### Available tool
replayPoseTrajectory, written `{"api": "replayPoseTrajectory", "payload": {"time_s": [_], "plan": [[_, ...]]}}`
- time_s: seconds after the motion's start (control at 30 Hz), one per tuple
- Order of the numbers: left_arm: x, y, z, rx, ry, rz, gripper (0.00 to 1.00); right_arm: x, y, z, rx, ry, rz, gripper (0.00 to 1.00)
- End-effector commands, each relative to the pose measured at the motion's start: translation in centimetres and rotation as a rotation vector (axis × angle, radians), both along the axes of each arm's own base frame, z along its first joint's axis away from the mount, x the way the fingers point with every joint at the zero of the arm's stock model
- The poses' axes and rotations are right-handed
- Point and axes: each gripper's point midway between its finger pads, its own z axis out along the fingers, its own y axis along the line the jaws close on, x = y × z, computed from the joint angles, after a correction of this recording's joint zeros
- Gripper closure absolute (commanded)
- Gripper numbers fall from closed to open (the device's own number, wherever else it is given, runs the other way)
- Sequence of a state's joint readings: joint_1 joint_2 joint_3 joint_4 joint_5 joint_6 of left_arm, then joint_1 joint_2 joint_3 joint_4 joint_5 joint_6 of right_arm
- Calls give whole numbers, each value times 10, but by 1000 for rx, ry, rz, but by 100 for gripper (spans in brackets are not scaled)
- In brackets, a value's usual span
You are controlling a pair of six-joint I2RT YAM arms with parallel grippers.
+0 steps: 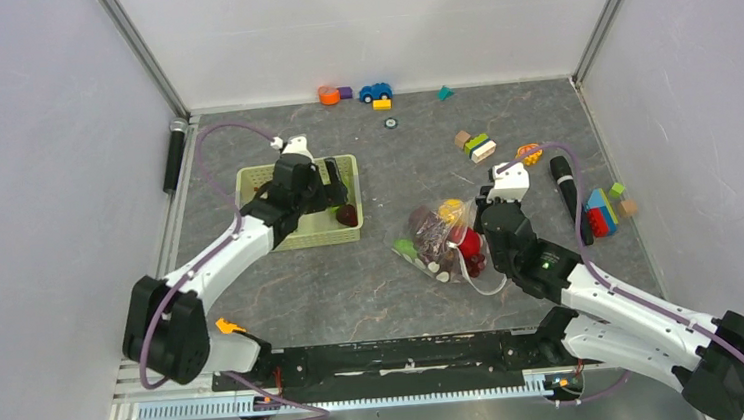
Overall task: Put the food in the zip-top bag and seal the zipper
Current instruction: Pick up the fake fruit from the bin.
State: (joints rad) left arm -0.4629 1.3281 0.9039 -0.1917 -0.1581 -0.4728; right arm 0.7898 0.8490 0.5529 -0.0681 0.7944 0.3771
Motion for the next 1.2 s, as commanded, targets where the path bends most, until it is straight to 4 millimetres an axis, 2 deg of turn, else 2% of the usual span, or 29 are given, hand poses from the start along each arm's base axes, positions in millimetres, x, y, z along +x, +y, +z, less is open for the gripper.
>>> {"api": "replayPoseTrajectory", "payload": {"time_s": [0.0, 0.17, 0.33, 0.47, 0.53, 0.6, 0.73, 0.83, 0.93, 1.0, 1.07, 1.1, 1.17], "plan": [[23, -15, -1, -20, -15, -54, 1, 6, 0, 22, 34, -50, -22, 78], [43, -11, -21, 6, 51, -26, 12, 5, 1, 22, 37, -56, -13, 78], [64, -11, -42, 7, 92, -29, 17, 3, 5, 26, 44, -61, 19, 78], [77, -1, -67, 60, 118, 10, 19, 3, 12, 32, 58, -66, 65, 80], [81, -1, -80, 53, 147, 10, 21, 2, 19, 41, 65, -76, 107, 82], [83, -6, -93, 45, 187, -7, 26, 4, 25, 59, 51, -98, 148, 86], [88, -14, -106, 25, 229, -21, 44, 10, 31, 104, -15, -139, 185, 93], [88, -23, -109, -10, 244, -45, 63, 18, 23, 125, -130, -105, 141, 98], [86, -27, -106, -32, 230, -66, 81, 26, -6, 128, -284, -14, -50, 100], [84, -23, -103, -24, 222, -58, 85, 25, -33, 133, -402, 42, -247, 100], [82, -20, -101, -12, 212, -52, 87, 21, -49, 131, -495, 83, -374, 100], [81, -19, -98, -8, 206, -53, 87, 21, -50, 128, -517, 102, -394, 100], [80, -17, -94, -4, 198, -55, 87, 26, -40, 115, -522, 145, -350, 100]]}}
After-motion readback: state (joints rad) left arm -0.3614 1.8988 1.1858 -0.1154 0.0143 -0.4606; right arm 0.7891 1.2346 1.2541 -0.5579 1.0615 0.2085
